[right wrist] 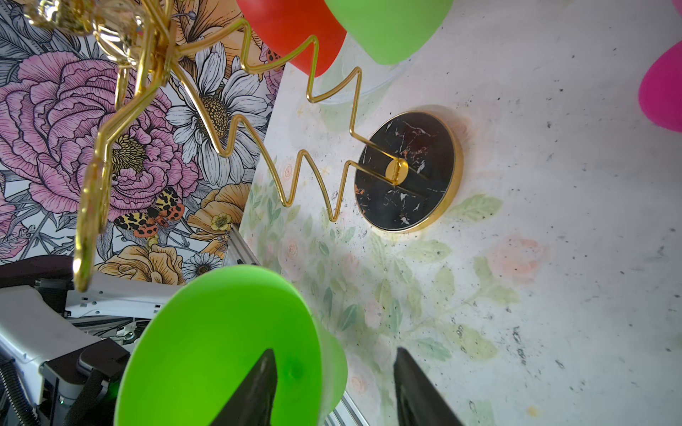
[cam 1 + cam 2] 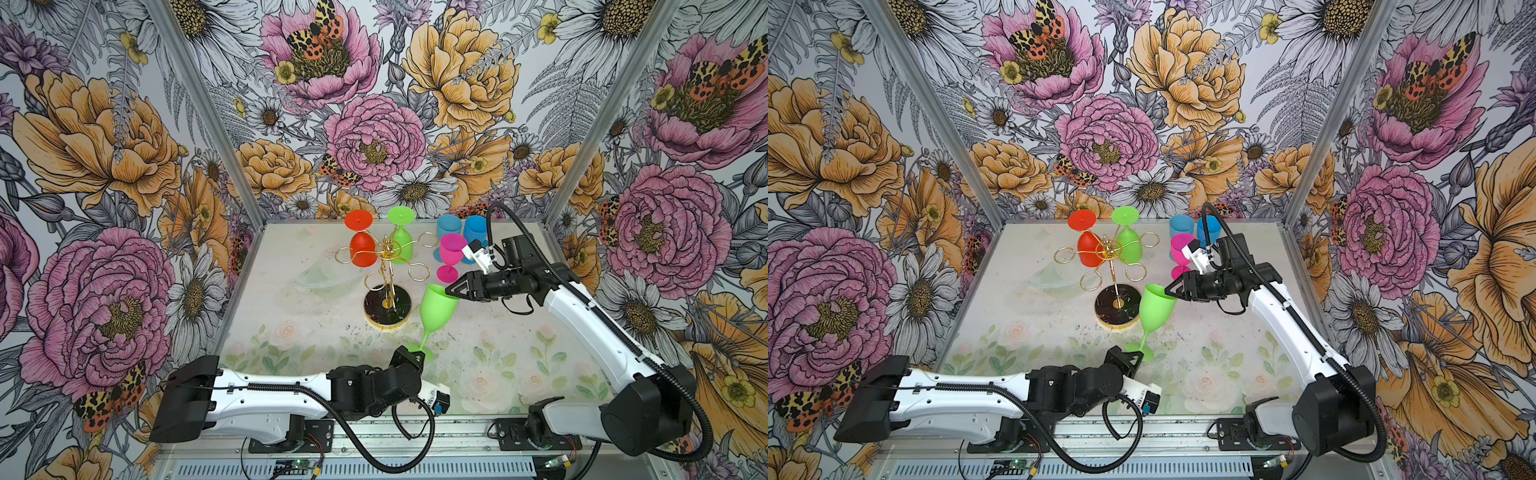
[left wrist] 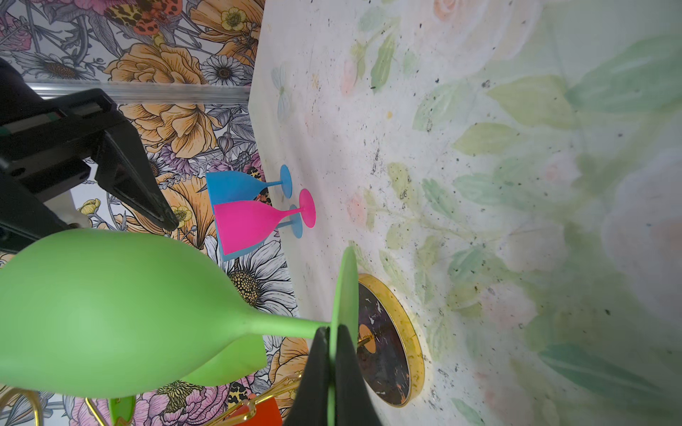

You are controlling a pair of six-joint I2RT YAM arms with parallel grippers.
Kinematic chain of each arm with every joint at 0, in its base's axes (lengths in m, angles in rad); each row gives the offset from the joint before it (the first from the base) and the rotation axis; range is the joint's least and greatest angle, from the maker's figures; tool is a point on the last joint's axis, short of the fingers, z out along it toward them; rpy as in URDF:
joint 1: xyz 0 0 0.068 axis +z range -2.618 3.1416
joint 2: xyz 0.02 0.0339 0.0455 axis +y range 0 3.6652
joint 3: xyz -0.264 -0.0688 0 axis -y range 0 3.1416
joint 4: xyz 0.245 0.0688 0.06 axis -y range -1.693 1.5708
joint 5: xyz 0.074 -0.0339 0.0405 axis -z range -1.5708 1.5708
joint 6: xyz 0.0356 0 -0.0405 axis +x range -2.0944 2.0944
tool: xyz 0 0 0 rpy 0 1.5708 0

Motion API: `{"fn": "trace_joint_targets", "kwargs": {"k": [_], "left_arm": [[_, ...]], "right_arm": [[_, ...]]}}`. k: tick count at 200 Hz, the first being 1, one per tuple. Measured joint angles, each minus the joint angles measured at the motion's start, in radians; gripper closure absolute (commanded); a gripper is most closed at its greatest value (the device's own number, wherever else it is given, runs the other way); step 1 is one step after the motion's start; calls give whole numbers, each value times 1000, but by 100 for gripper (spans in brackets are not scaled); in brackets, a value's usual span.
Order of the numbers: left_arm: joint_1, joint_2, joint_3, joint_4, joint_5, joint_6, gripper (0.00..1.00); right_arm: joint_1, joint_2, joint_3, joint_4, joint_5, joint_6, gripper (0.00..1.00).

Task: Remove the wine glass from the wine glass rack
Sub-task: 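Close the right gripper on the green glass bowl while left holds the base, then open and withdraw the left gripper while the right holds the green glass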

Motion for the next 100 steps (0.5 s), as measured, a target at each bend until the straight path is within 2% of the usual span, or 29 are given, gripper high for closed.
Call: {"fn": "trace_joint_targets", "kwargs": {"k": [100], "left_arm": [[-15, 17, -18, 29, -46, 61, 100]], "right_arm": [[4, 20, 3, 0, -18, -5, 87]]}}
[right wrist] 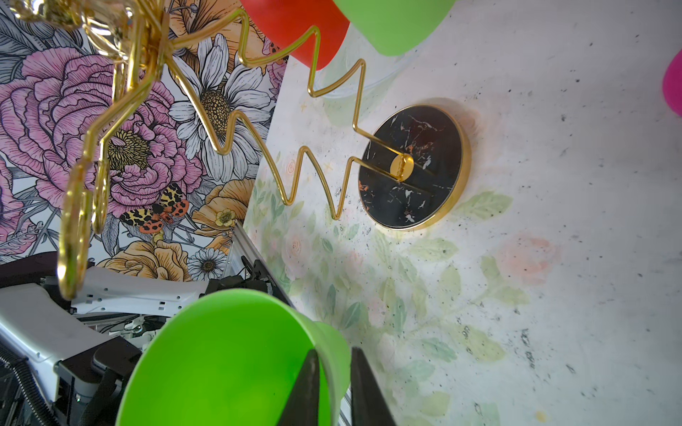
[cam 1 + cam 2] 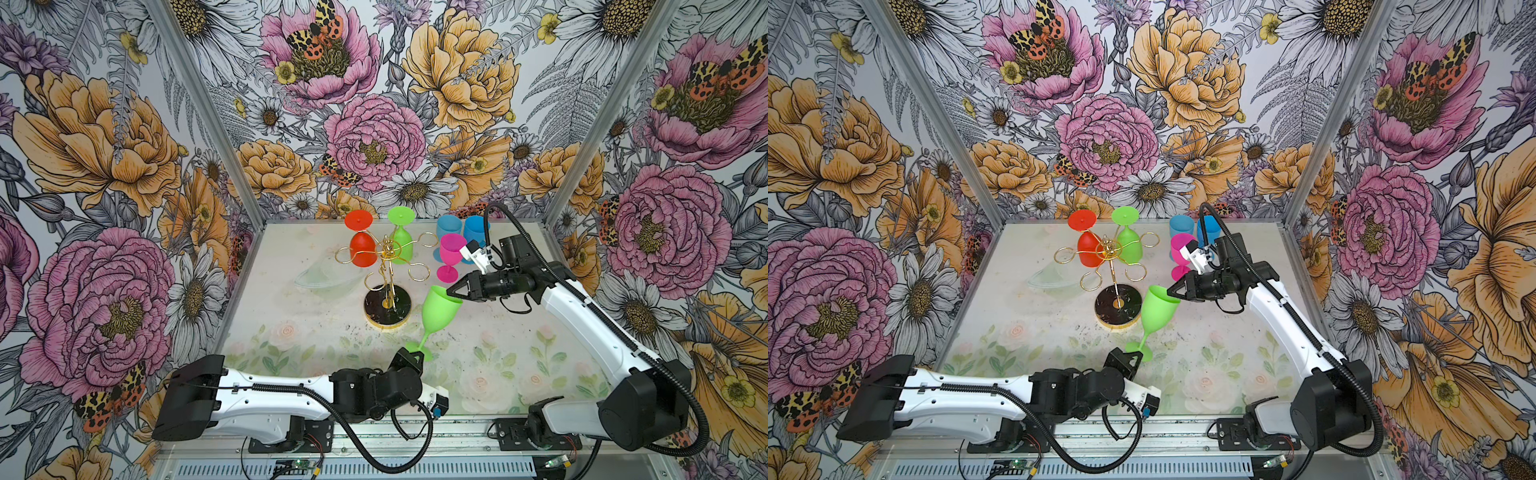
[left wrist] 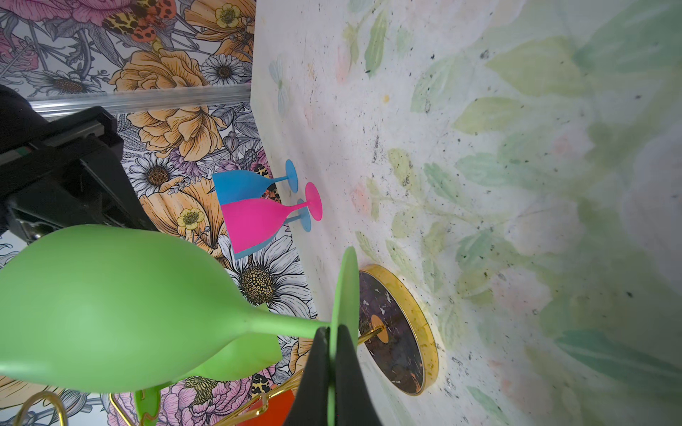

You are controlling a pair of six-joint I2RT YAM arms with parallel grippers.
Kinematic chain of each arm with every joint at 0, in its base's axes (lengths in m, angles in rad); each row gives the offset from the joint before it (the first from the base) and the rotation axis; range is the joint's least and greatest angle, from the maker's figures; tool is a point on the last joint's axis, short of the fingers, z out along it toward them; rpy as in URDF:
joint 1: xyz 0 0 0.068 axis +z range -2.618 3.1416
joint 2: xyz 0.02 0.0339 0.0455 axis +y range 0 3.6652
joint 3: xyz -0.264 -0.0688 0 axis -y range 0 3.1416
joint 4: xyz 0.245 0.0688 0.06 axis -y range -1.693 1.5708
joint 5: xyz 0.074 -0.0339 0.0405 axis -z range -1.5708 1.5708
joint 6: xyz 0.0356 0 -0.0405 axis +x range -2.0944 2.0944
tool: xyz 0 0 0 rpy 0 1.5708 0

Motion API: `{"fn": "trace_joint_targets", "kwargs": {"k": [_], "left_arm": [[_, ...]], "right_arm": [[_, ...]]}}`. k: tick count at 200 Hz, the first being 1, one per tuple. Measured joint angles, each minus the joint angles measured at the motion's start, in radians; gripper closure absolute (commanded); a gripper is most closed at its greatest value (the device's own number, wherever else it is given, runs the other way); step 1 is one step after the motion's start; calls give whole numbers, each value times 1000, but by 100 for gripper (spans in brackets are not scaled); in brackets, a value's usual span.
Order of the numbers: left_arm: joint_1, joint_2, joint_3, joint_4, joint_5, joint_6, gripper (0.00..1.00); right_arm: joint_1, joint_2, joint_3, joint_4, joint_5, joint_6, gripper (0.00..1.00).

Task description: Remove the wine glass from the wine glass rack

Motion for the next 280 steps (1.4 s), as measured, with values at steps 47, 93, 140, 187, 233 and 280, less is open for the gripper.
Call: {"fn": "trace_joint_targets", "kwargs": {"k": [47, 93, 140, 187, 233, 280], "left_arm": [[0, 0, -17, 19, -5, 8, 100], [0, 19, -17, 34, -19, 3, 76], [-3, 26, -17, 47, -22, -45, 61], [-18, 24, -17, 50, -22, -153, 32], [-21, -50, -17, 50, -31, -348, 27], [-15, -200, -22, 69, -69, -587, 16]], "right_arm": [[0, 0, 0, 0, -5, -2, 95], [0, 0, 2, -8, 47, -16, 100], [0, -3, 23, -15, 122, -24, 100], [0, -31, 32, -15, 227, -48, 100], [0, -73, 39, -15, 367, -76, 100], [-2, -77, 40, -15, 541, -84, 100]]}}
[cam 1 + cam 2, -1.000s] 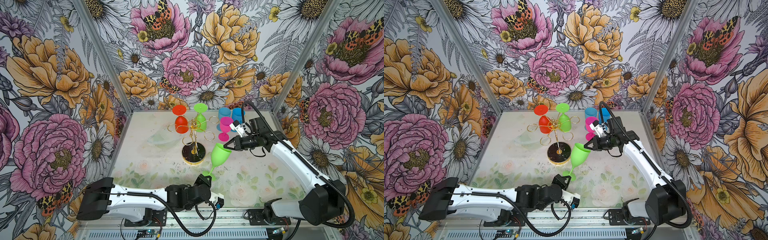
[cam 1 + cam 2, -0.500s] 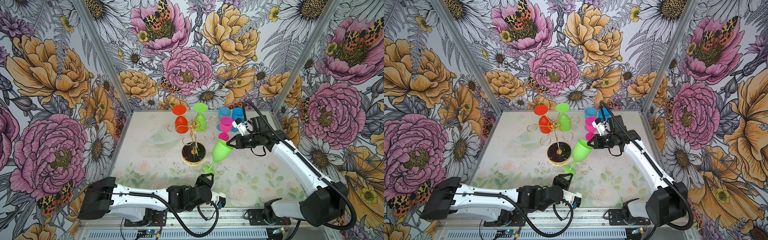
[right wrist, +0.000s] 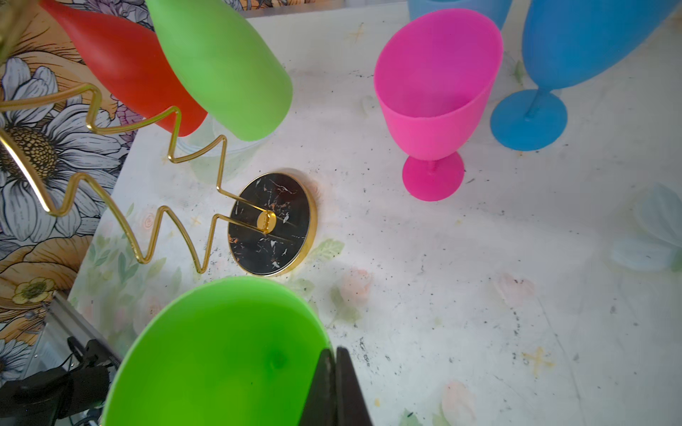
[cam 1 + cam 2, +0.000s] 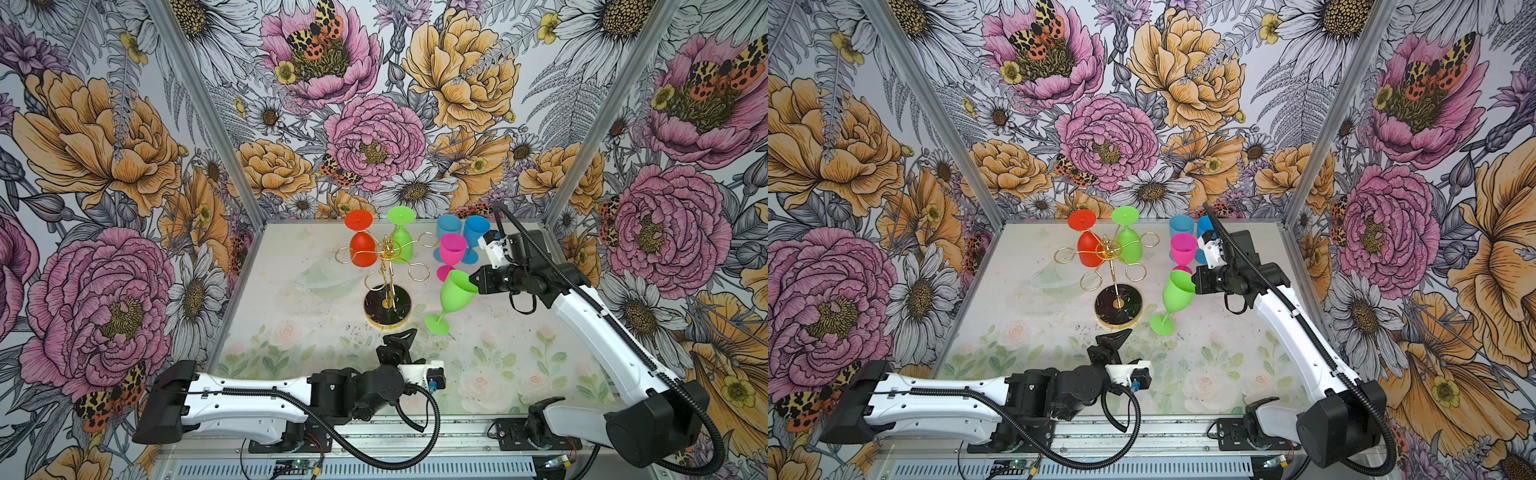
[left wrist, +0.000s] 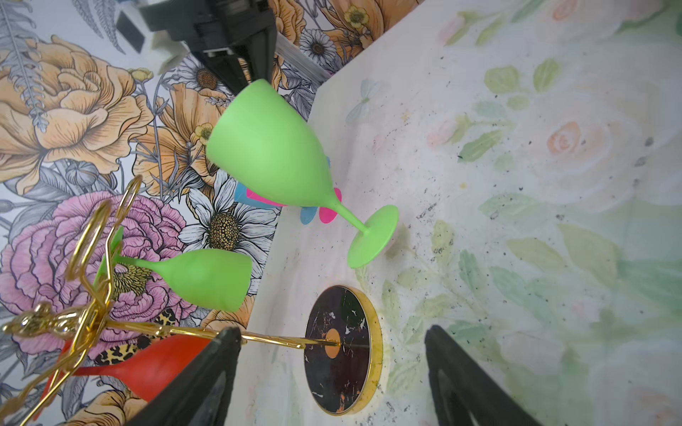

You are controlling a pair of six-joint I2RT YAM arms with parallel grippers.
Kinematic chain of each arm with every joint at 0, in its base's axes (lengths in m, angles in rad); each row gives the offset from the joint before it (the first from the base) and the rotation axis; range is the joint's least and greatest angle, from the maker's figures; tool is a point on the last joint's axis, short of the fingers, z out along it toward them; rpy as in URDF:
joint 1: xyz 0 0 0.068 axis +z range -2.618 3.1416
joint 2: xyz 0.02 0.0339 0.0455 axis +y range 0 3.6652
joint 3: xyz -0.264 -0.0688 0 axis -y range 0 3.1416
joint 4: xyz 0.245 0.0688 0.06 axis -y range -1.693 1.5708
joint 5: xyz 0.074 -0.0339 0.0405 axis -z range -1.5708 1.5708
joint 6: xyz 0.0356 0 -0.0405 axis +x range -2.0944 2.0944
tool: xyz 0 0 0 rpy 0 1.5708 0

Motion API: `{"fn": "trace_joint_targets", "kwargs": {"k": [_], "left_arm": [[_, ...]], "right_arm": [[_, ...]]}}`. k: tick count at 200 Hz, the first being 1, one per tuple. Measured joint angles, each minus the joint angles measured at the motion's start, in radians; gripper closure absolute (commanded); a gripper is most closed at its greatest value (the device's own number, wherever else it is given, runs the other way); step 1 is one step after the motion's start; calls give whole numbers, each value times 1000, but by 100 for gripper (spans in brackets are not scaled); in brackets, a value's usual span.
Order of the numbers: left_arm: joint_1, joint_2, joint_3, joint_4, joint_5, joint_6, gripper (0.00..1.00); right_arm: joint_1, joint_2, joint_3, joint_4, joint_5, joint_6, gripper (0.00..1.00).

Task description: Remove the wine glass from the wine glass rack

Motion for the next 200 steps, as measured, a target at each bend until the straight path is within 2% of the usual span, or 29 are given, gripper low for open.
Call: {"fn": "trace_joint_targets", "kwargs": {"k": [62, 113, 154, 200], "left_arm": [[51, -244, -25, -59, -29, -302, 8], [176, -352, -20, -233, -9, -521, 8], [268, -385, 20, -360, 48, -628, 7], [385, -415, 34, -414, 115, -681, 7]], "right_arm": [[-11, 0, 0, 0, 233, -3, 100], [-24, 13, 0, 53, 401, -3, 100], [-47, 60, 3, 116, 486, -4, 100], [-80, 137, 29, 174, 515, -21, 100]]}}
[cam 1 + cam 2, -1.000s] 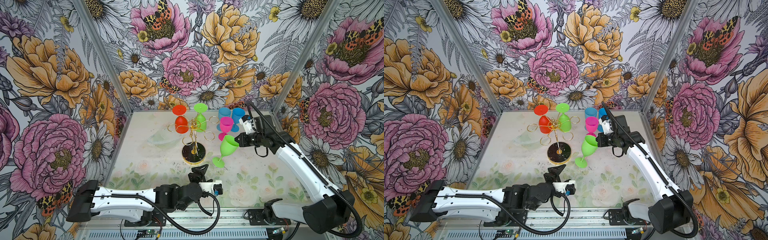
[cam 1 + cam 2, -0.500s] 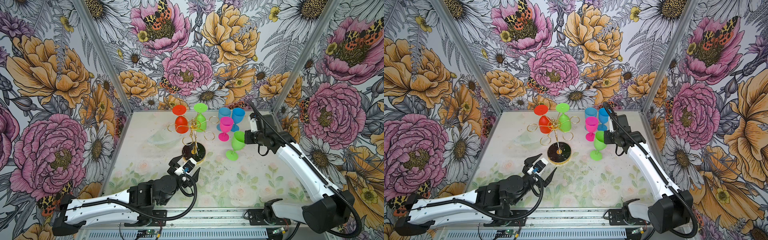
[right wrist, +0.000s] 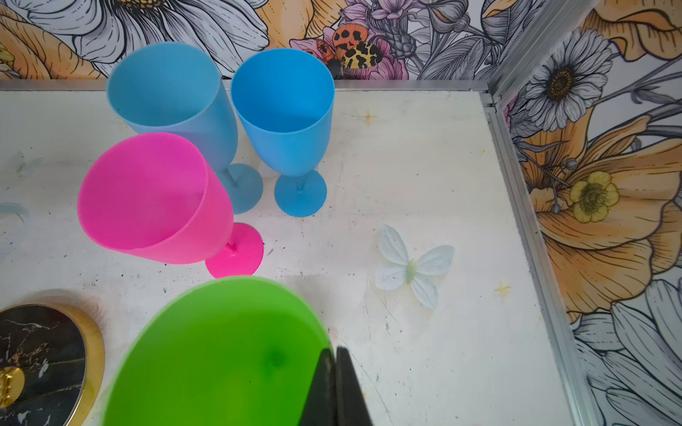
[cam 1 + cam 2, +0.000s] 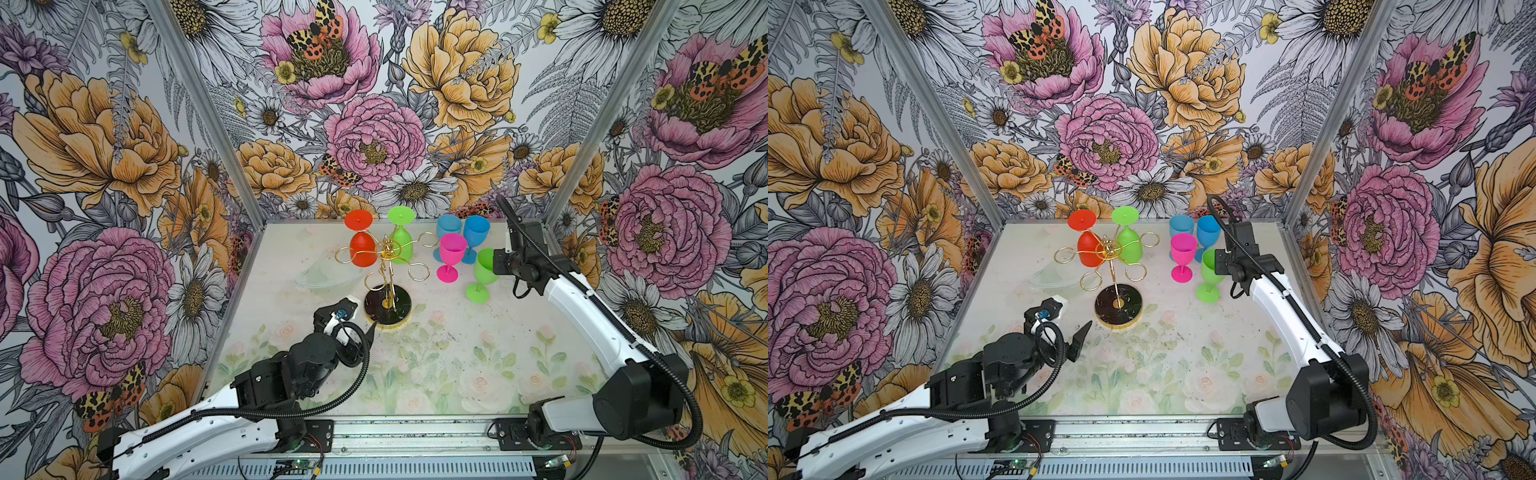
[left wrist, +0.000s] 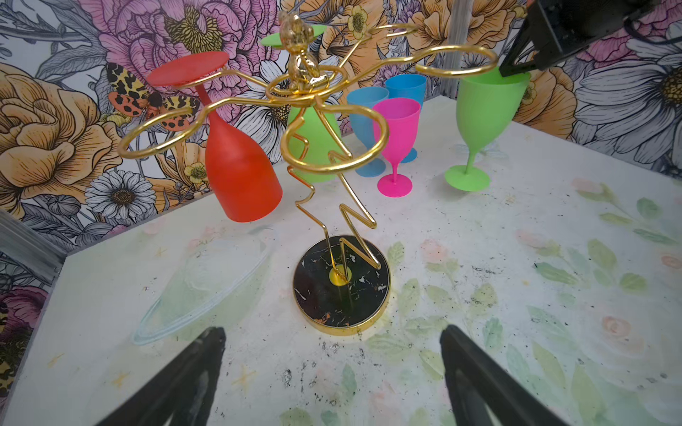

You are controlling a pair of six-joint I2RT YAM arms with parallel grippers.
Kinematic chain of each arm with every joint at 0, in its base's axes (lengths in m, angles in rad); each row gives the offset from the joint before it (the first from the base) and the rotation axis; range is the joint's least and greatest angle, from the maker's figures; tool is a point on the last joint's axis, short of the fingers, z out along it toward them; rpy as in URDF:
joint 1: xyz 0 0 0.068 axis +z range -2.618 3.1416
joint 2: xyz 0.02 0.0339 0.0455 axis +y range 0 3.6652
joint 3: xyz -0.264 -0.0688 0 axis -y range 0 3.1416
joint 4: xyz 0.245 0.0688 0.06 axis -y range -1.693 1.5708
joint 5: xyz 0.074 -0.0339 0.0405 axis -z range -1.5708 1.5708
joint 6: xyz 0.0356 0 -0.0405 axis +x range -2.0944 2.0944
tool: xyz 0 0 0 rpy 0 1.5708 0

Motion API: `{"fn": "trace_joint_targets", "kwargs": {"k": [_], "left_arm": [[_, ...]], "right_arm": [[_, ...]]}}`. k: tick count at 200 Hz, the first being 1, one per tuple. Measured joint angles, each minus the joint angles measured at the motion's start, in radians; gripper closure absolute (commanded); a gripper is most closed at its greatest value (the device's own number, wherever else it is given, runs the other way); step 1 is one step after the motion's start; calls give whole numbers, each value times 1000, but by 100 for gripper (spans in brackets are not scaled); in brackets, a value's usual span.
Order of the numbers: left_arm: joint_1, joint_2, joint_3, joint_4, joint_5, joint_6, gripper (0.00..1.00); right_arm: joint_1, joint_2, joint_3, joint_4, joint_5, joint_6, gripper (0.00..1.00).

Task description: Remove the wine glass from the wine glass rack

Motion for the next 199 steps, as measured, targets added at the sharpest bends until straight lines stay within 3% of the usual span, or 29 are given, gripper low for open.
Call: {"fn": "trace_joint_targets", "kwargs": {"k": [67, 150, 199], "left_arm": [[148, -47, 3, -31, 48, -46, 6], [420, -26, 34, -51, 175, -76, 6], [515, -1, 34, -37, 247, -84, 6]], "right_arm": [[-37, 118, 64, 63, 5, 0, 100], [-38, 220, 126, 114, 5, 0, 100], [-44, 261, 127, 140, 5, 0, 100]]}}
